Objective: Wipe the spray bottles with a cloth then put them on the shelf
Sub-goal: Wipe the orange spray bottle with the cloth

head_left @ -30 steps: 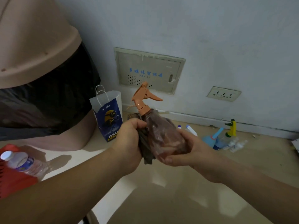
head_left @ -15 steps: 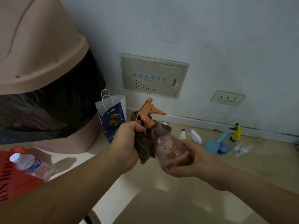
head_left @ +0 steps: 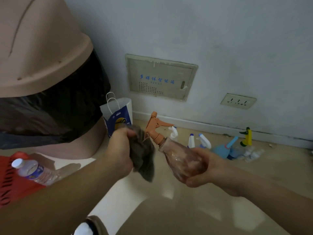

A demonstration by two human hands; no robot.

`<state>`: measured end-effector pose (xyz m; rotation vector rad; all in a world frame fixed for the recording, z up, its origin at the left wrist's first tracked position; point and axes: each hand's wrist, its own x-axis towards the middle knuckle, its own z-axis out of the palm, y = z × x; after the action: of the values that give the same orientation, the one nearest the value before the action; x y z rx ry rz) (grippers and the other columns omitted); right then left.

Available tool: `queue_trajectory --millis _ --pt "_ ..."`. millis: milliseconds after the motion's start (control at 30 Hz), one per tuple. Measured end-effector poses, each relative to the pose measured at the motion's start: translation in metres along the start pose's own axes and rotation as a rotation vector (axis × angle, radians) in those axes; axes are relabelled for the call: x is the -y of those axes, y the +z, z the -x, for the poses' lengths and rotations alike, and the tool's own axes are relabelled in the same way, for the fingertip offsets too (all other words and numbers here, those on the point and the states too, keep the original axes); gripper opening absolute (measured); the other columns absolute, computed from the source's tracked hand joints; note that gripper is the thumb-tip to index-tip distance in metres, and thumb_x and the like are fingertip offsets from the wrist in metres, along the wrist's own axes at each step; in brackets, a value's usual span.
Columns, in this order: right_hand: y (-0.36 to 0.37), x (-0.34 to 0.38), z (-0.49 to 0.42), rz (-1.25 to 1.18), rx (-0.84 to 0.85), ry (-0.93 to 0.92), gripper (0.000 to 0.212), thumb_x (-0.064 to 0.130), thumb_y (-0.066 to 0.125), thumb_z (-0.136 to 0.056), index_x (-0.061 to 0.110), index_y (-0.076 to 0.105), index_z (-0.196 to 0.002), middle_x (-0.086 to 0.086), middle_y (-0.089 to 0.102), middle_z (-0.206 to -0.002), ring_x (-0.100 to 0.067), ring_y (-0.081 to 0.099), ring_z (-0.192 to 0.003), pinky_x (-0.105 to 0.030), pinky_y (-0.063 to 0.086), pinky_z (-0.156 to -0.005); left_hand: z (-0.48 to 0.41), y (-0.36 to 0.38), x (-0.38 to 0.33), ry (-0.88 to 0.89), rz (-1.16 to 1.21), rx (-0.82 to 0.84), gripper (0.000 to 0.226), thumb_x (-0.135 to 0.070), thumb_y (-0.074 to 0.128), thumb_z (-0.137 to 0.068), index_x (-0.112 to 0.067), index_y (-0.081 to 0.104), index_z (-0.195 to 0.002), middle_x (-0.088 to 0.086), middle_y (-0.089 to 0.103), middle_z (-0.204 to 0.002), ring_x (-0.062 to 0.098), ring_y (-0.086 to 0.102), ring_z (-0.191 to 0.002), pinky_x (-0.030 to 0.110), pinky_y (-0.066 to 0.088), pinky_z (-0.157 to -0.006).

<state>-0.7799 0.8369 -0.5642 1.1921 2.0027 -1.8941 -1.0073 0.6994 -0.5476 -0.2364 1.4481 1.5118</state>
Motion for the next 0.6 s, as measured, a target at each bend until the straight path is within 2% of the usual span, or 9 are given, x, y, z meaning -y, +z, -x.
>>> queue_trajectory --millis 67,100,133,167,233,333,400,533,600 --pt "0.004 0.003 -0.001 0.044 0.01 -0.003 0.083 -0.003 0.093 -0.065 0.035 0.061 -0.132 0.005 0.077 -0.116 -0.015 0.074 -0.108 -0.039 0.061 -0.096 0.005 0.008 -0.009 0.031 -0.082 0.141 0.06 -0.02 0.067 -0.056 -0.008 0.066 -0.115 0.014 0.07 -0.112 0.035 0.066 -0.097 0.043 0.051 -0.081" --pt "0.006 0.005 -0.001 0.066 0.01 0.002 0.085 0.0 0.095 -0.063 0.036 0.06 -0.132 0.005 0.076 -0.116 -0.015 0.074 -0.107 -0.039 0.062 -0.095 0.007 0.013 -0.011 0.044 -0.165 0.176 0.07 -0.016 0.068 -0.047 -0.006 0.064 -0.116 0.016 0.069 -0.111 0.036 0.066 -0.098 0.044 0.053 -0.078" --pt "0.007 0.005 -0.003 0.089 0.003 0.004 0.087 0.004 0.096 -0.06 0.037 0.06 -0.132 0.004 0.076 -0.116 -0.016 0.074 -0.107 -0.041 0.062 -0.095 0.008 0.017 -0.012 0.082 -0.273 0.178 0.067 -0.011 0.068 -0.049 -0.007 0.062 -0.115 0.018 0.069 -0.11 0.037 0.067 -0.1 0.046 0.056 -0.08" --pt "0.009 0.006 -0.004 0.111 -0.012 0.004 0.086 0.006 0.097 -0.058 0.038 0.061 -0.129 0.001 0.075 -0.117 -0.019 0.073 -0.108 -0.044 0.062 -0.096 0.009 0.02 -0.011 0.147 -0.388 0.151 0.051 -0.004 0.063 -0.062 -0.012 0.061 -0.112 0.02 0.068 -0.106 0.038 0.067 -0.097 0.045 0.058 -0.079" --pt "0.01 0.006 -0.004 0.134 -0.023 -0.006 0.078 0.008 0.098 -0.056 0.041 0.065 -0.118 -0.01 0.073 -0.117 -0.027 0.072 -0.11 -0.05 0.061 -0.096 0.01 0.02 -0.01 0.239 -0.539 0.095 0.035 0.005 0.05 -0.08 -0.02 0.06 -0.102 0.017 0.065 -0.095 0.034 0.066 -0.087 0.037 0.056 -0.068" --pt "0.006 0.003 -0.002 0.115 0.034 -0.004 0.078 0.003 0.095 -0.056 0.036 0.067 -0.121 -0.006 0.074 -0.117 -0.025 0.072 -0.109 -0.049 0.061 -0.095 0.008 0.015 -0.008 0.294 -0.717 0.097 0.021 0.002 0.049 -0.079 -0.013 0.061 -0.086 0.015 0.063 -0.08 0.036 0.065 -0.081 0.044 0.058 -0.075" --pt "0.005 0.001 -0.002 0.089 0.076 0.008 0.076 -0.004 0.091 -0.06 0.03 0.067 -0.123 -0.006 0.075 -0.116 -0.025 0.072 -0.11 -0.046 0.061 -0.097 0.008 0.016 -0.012 0.264 -0.821 0.098 0.011 -0.001 0.049 -0.078 -0.006 0.059 -0.08 0.018 0.056 -0.074 0.034 0.06 -0.074 0.044 0.052 -0.074" --pt "0.0 0.002 -0.004 0.012 0.083 -0.004 0.072 -0.006 0.085 -0.06 0.02 0.067 -0.124 -0.012 0.075 -0.116 -0.026 0.073 -0.109 -0.038 0.059 -0.091 0.007 0.015 -0.022 0.209 -0.886 0.045 0.009 -0.001 0.049 -0.088 -0.001 0.058 -0.087 0.021 0.056 -0.075 0.033 0.059 -0.069 0.036 0.052 -0.067" --pt "-0.006 0.001 -0.008 -0.037 0.041 0.01 0.073 -0.014 0.083 -0.063 0.022 0.067 -0.125 -0.008 0.077 -0.111 -0.022 0.074 -0.104 -0.033 0.06 -0.085 -0.003 0.009 -0.03 0.226 -0.811 -0.031 0.012 -0.004 0.049 -0.091 -0.004 0.06 -0.096 0.025 0.063 -0.091 0.038 0.065 -0.084 0.044 0.057 -0.079"
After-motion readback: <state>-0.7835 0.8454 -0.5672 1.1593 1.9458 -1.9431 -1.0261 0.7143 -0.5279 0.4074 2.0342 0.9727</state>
